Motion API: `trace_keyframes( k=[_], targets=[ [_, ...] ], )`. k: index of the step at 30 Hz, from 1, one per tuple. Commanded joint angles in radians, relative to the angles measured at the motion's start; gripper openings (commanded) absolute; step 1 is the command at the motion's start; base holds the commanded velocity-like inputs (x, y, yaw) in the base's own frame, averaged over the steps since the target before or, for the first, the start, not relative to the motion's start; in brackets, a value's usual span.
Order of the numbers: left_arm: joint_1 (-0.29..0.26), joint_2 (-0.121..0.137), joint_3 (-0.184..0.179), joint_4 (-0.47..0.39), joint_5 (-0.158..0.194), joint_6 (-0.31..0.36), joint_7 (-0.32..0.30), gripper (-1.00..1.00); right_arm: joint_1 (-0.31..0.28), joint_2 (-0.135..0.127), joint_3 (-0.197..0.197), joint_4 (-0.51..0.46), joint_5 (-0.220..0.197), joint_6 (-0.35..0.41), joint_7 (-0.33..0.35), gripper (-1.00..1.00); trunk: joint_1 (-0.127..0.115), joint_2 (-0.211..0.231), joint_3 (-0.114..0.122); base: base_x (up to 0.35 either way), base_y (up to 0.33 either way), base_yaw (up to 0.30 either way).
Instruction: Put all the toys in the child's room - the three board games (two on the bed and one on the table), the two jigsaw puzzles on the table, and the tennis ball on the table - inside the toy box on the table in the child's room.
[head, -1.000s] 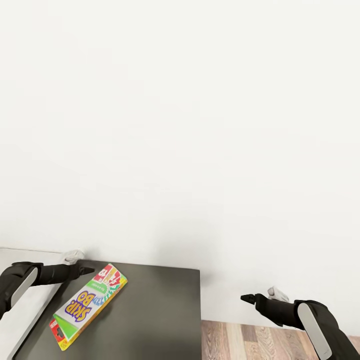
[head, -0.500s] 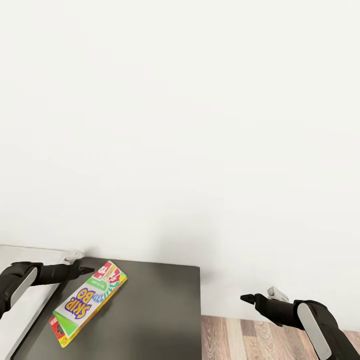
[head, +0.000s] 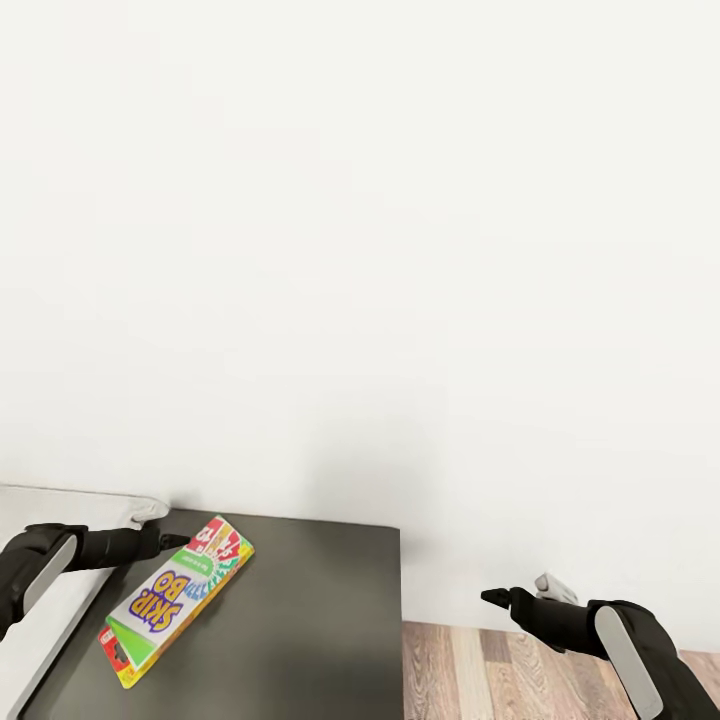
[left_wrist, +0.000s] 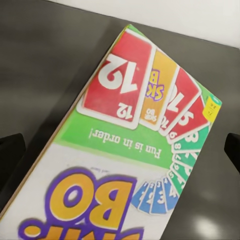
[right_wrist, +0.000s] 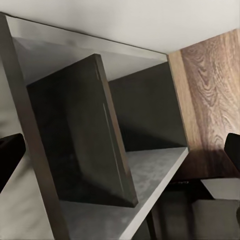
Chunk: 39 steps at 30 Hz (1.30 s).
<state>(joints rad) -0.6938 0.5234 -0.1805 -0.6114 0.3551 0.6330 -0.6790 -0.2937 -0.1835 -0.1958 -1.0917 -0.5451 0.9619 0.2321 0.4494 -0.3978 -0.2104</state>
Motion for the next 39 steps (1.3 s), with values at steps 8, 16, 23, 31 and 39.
trace_keyframes(
  k=[8, 16, 23, 31, 39],
  targets=[
    [-0.001, 0.001, -0.005, -0.001, 0.008, 0.007, 0.002, 1.00, -0.001, 0.001, -0.002, -0.001, 0.010, 0.005, 0.011, 1.00, 0.001, -0.002, -0.015, 0.000, 0.000, 0.000],
    [-0.001, 0.001, -0.005, -0.001, 0.008, 0.007, 0.002, 1.00, -0.001, 0.001, -0.002, -0.001, 0.010, 0.005, 0.010, 1.00, 0.001, -0.002, -0.028, 0.000, 0.000, 0.000],
    [-0.001, 0.001, -0.005, -0.001, 0.008, 0.007, 0.001, 1.00, -0.001, 0.001, -0.002, -0.001, 0.010, 0.005, 0.010, 1.00, 0.001, -0.002, -0.040, 0.000, 0.000, 0.000],
    [-0.001, 0.005, -0.004, -0.001, 0.007, 0.006, 0.003, 1.00, -0.001, 0.001, -0.002, -0.001, 0.010, 0.005, 0.010, 1.00, 0.001, -0.002, -0.053, 0.000, 0.000, 0.000],
    [-0.001, 0.006, -0.005, -0.001, 0.006, -0.003, 0.015, 1.00, -0.001, 0.001, -0.002, -0.001, 0.010, 0.005, 0.010, 1.00, 0.001, -0.002, -0.066, 0.000, 0.000, 0.000]
  ],
)
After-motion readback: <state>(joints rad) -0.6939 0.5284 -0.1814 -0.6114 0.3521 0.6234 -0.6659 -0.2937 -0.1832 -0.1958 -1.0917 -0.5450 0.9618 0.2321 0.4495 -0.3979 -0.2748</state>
